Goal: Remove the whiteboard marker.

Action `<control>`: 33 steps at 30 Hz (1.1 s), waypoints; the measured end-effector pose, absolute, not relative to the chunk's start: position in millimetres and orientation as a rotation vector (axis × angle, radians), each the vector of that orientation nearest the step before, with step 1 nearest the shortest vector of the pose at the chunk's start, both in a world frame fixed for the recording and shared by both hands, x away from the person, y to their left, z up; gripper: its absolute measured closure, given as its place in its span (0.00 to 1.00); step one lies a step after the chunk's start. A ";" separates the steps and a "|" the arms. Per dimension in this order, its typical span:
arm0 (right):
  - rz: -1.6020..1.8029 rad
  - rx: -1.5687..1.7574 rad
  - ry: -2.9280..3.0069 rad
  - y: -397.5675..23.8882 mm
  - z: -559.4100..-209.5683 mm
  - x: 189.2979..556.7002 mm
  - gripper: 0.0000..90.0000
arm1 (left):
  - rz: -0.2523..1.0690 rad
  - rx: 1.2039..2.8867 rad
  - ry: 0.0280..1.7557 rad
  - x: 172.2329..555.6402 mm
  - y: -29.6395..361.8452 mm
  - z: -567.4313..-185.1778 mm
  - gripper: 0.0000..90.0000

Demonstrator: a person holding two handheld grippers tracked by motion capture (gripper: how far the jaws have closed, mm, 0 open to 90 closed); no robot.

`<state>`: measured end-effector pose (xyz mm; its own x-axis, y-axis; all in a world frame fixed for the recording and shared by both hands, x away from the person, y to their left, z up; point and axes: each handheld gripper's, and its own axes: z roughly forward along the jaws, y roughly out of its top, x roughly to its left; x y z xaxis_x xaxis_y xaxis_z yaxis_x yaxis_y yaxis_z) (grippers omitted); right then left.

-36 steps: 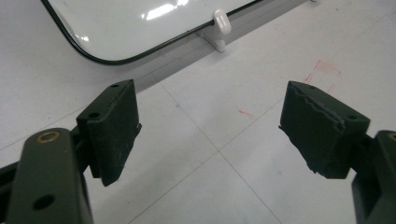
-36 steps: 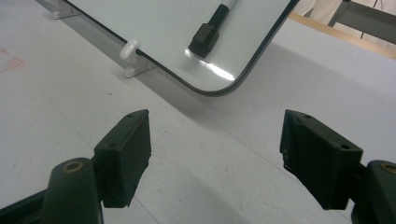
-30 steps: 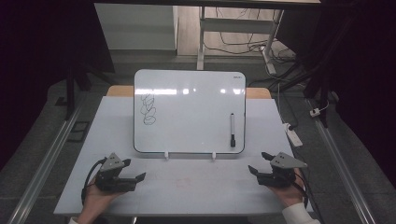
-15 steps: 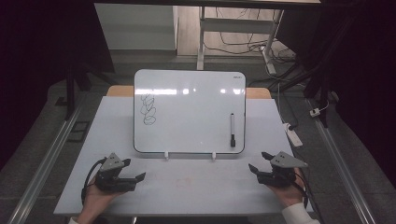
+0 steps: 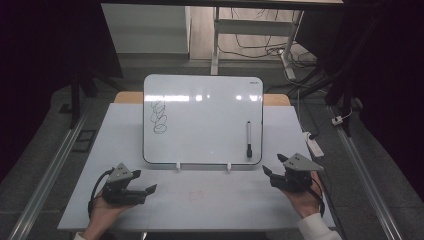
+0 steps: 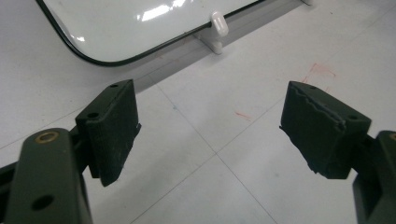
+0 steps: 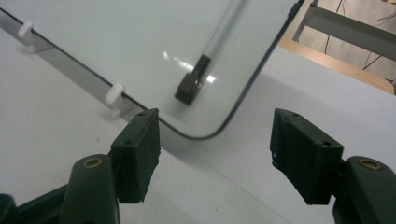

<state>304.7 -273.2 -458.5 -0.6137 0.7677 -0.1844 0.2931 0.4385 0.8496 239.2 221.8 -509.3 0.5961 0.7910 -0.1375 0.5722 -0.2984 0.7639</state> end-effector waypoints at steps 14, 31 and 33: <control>1.059 0.948 2.115 -236.2 -447.5 331.4 0.41 | 0.329 2.005 1.070 237.9 219.2 -509.9 0.23; 0.911 1.022 2.030 -183.1 -439.3 385.8 0.55 | 0.336 2.013 1.047 236.8 220.3 -511.2 0.23; 0.895 1.024 2.020 -181.5 -440.2 389.7 0.57 | 0.340 2.018 1.040 236.4 220.0 -511.5 0.23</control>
<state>389.7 -181.5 -440.2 -0.4492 0.8528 -0.2664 0.3756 0.4508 0.8097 236.4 220.0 -511.5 0.6220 0.7734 -0.1225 0.5515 -0.3217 0.7696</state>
